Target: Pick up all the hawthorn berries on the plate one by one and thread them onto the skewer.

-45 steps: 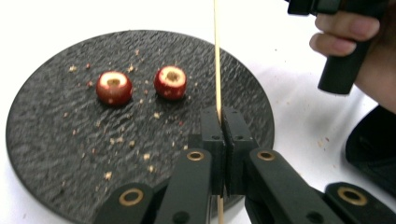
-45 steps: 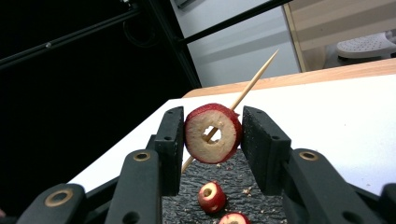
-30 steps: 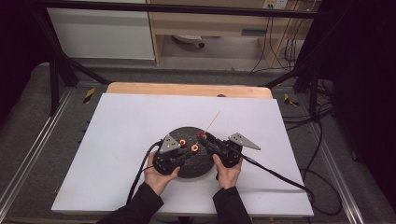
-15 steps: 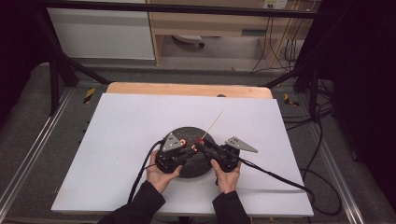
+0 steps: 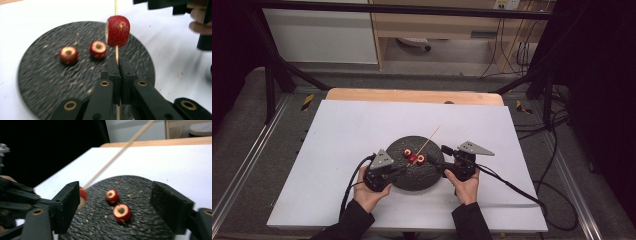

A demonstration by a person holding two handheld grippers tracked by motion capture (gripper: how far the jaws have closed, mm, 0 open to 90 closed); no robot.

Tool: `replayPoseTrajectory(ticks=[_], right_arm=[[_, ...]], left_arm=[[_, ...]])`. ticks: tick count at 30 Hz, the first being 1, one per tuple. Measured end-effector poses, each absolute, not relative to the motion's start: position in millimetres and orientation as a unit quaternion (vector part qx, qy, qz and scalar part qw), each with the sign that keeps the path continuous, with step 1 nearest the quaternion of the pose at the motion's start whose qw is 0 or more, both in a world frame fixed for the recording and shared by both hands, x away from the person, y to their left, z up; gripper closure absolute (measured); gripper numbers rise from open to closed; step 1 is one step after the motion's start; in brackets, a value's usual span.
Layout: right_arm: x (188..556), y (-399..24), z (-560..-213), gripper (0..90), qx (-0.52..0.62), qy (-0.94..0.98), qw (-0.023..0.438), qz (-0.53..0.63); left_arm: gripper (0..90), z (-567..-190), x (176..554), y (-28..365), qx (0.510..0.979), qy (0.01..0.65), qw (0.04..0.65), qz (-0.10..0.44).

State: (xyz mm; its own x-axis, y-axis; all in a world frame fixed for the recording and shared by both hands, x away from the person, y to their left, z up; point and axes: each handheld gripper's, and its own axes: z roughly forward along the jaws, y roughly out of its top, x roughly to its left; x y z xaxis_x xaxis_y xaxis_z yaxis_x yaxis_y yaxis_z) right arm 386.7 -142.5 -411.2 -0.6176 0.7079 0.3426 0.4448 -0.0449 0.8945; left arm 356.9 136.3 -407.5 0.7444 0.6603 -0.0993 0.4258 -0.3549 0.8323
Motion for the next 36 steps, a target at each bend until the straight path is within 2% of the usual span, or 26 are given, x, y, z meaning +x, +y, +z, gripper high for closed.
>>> replayPoseTrajectory(ticks=[7, 14, 27, 36], right_arm=[[398.6, -147.3, -411.4, 10.6, 0.429, 0.724, 0.104, 0.531], [408.8, -140.7, -407.9, 7.6, 0.414, 0.787, 0.095, 0.447], [420.8, -113.7, -395.6, 8.1, 0.377, 0.842, 0.082, 0.377], [438.8, -92.0, -392.2, 15.3, 0.377, 0.863, 0.069, 0.330]], left_arm=[[88.2, -409.6, 347.1, 159.6, 0.827, 0.320, 0.442, 0.134], [88.2, -414.7, 339.5, 180.6, 0.834, 0.321, 0.429, 0.135], [88.2, -425.8, 329.4, 217.9, 0.829, 0.341, 0.424, 0.131], [88.2, -430.0, 327.0, 230.6, 0.827, 0.346, 0.424, 0.128]])
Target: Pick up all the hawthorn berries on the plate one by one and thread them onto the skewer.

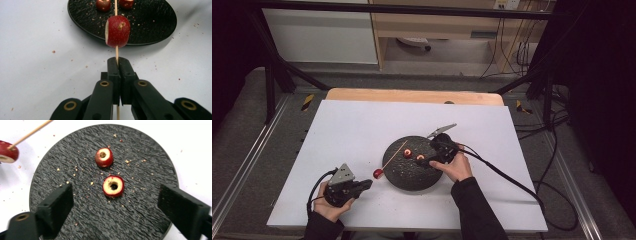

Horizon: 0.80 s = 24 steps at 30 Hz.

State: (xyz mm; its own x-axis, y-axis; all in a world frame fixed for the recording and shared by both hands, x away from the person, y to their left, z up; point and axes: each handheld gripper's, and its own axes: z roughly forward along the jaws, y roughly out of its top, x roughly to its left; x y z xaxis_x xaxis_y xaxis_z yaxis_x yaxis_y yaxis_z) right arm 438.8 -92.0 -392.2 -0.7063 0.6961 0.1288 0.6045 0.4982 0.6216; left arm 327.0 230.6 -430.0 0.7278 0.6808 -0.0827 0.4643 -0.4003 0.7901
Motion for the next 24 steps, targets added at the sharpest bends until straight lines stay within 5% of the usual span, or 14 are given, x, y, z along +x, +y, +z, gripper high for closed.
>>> replayPoseTrajectory(ticks=[24], right_arm=[[472.9, -70.4, -415.0, 53.1, 0.380, 0.888, 0.014, 0.260]], left_arm=[[88.1, -432.5, 328.3, 230.9, 0.831, 0.345, 0.419, 0.123]])
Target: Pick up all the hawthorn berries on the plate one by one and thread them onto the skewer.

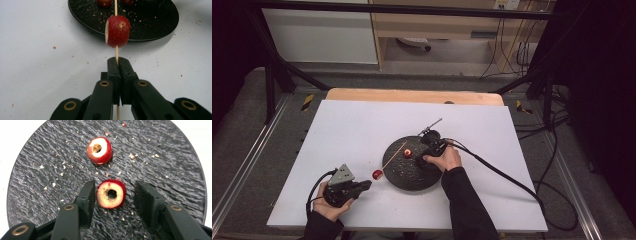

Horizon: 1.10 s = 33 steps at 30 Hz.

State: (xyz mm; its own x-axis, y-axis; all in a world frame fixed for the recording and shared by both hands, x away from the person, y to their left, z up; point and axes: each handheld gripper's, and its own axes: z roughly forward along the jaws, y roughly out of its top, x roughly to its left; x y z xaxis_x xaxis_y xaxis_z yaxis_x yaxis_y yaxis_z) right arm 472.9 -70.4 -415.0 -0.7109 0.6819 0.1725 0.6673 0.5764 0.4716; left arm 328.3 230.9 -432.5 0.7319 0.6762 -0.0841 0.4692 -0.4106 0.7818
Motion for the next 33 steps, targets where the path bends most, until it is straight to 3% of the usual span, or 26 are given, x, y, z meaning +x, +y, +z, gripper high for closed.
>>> replayPoseTrajectory(ticks=[7, 33], right_arm=[[474.4, -70.3, -415.8, 60.7, 0.377, 0.888, 0.008, 0.263], [464.9, -77.1, -395.5, 62.8, 0.408, 0.869, -0.004, 0.281]], left_arm=[[88.2, -432.6, 328.5, 230.7, 0.831, 0.345, 0.419, 0.123], [88.2, -431.2, 327.4, 226.1, 0.832, 0.339, 0.422, 0.125]])
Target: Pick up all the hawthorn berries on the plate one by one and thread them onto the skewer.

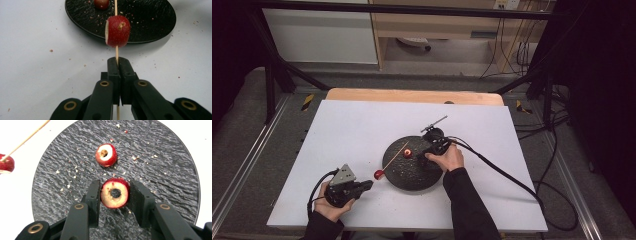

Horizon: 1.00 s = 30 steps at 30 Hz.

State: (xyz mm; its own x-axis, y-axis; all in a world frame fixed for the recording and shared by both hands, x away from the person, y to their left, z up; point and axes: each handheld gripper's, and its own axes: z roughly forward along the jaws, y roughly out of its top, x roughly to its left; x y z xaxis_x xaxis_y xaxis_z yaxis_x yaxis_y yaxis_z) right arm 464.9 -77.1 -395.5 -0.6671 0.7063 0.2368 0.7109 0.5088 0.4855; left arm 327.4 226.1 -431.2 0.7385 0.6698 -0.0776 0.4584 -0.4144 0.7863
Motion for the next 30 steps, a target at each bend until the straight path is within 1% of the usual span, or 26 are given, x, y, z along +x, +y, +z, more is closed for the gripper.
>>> replayPoseTrajectory(ticks=[8, 14, 30], right_arm=[[455.4, -82.7, -387.3, 63.0, -0.416, -0.860, 0.001, -0.295], [446.4, -91.6, -385.2, 63.0, -0.426, -0.842, 0.002, -0.332], [422.1, -126.4, -398.7, 63.1, -0.479, -0.711, 0.012, -0.514]], left_arm=[[88.2, -430.6, 326.5, 223.4, 0.830, 0.336, 0.426, 0.128], [88.2, -430.1, 326.1, 221.1, 0.826, 0.337, 0.432, 0.131], [88.2, -430.3, 323.4, 209.6, 0.822, 0.338, 0.436, 0.142]])
